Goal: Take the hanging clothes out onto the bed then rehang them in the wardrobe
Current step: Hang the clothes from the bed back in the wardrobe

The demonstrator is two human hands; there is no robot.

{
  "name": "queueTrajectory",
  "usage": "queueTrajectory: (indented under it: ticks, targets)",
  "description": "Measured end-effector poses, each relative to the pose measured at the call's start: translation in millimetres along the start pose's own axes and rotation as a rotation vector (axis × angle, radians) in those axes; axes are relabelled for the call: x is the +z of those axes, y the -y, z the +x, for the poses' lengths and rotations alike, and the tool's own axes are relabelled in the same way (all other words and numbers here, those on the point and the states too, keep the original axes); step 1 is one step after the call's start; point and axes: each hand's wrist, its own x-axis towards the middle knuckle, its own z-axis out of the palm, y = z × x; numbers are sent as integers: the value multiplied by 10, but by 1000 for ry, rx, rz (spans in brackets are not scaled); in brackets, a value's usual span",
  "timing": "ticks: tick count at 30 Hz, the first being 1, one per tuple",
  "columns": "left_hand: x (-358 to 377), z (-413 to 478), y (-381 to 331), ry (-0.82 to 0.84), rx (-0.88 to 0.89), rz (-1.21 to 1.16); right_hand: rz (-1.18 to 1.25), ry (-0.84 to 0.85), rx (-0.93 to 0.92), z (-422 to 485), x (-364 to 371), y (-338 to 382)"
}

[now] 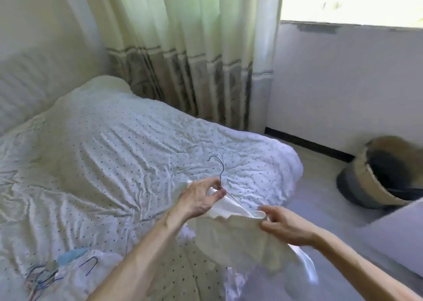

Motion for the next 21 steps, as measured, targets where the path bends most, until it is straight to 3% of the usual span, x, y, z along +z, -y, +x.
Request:
queueTrajectory:
  ticks: [4, 12, 16, 21]
  targets:
    - [231, 495, -1000, 66, 143, -88, -98, -402, 115, -658, -693, -689]
    - [756, 1208, -2762, 29, 509, -75, -415, -853, 418, -1910, -938, -1725]
    - [1014, 1418, -3527, 81, 700, -20, -209, -941, 542, -2390, -913, -1890]
    - [1467, 1424, -4234, 259, 914, 22, 83, -881, 649, -2880, -786, -1775]
